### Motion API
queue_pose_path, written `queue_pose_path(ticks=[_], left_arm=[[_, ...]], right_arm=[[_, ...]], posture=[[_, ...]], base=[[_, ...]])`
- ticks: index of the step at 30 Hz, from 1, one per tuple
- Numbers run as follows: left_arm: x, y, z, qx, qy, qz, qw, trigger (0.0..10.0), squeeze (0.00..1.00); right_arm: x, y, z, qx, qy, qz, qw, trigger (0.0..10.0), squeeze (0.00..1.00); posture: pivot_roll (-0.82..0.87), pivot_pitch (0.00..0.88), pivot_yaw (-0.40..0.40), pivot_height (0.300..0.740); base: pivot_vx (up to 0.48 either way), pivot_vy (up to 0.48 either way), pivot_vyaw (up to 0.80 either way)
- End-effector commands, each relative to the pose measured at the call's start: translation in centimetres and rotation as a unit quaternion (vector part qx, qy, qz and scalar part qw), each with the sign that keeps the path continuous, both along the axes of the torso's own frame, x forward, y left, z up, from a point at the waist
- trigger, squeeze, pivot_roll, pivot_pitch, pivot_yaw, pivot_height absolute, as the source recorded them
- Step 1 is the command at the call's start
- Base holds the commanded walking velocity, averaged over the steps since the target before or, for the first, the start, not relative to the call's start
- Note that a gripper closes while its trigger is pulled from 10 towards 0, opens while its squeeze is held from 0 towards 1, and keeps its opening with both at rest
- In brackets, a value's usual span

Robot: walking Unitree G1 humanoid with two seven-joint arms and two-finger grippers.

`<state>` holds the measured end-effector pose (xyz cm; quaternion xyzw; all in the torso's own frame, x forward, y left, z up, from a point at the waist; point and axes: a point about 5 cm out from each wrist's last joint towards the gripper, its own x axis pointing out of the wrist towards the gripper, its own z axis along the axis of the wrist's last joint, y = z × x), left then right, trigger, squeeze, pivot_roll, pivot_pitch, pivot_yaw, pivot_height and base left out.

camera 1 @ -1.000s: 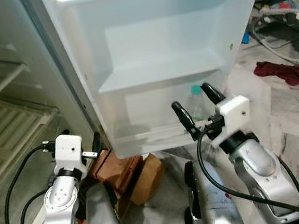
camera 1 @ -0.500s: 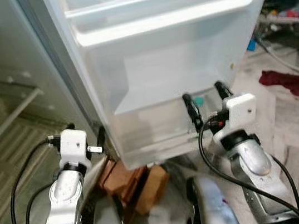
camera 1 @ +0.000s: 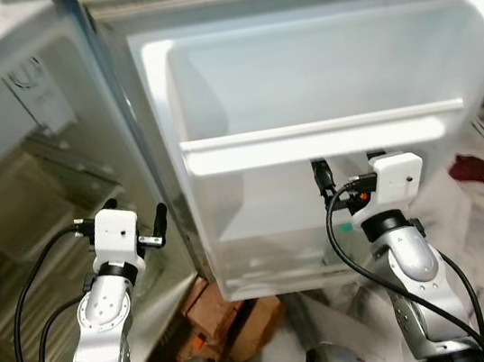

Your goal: Restocking fridge

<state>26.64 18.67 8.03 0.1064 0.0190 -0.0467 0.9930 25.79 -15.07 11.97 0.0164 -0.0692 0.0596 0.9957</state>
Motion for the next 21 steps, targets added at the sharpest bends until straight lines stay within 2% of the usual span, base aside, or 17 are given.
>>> queue_pose_path(ticks=[1,4,9,18,21], left_arm=[[-0.2,-0.1,-0.2,0.003,0.006,0.000,1.000,10.0,0.00],[-0.3,0.0,-0.3,0.004,0.010,0.002,1.000,10.0,0.00],[-0.4,0.1,-0.4,0.003,0.012,0.002,1.000,10.0,0.00],[-0.4,0.0,-0.4,0.003,0.017,0.000,1.000,10.0,0.00],[-0.3,0.1,-0.3,0.004,0.018,-0.001,1.000,10.0,0.00]], right_arm=[[0.0,-0.2,-0.3,0.005,0.012,-0.002,1.000,10.0,0.00],[-0.2,-0.2,-1.0,-0.004,0.033,0.001,0.999,10.0,0.00],[-0.3,-0.4,-1.8,0.008,0.064,-0.006,0.998,10.0,0.00],[-0.5,-0.5,-2.7,0.003,0.102,-0.008,0.995,10.0,0.00],[-0.4,-0.3,-2.6,-0.030,0.100,-0.011,0.994,10.0,0.00]], posture=[[-0.01,0.030,-0.034,0.740],[-0.01,0.033,-0.035,0.740],[-0.02,0.042,-0.036,0.740],[-0.02,0.050,-0.036,0.740],[-0.02,0.052,-0.032,0.740]], base=[[0.000,0.000,0.00],[0.000,0.000,0.00],[-0.268,0.000,0.00],[-0.410,0.000,0.00],[-0.461,0.000,0.00]])
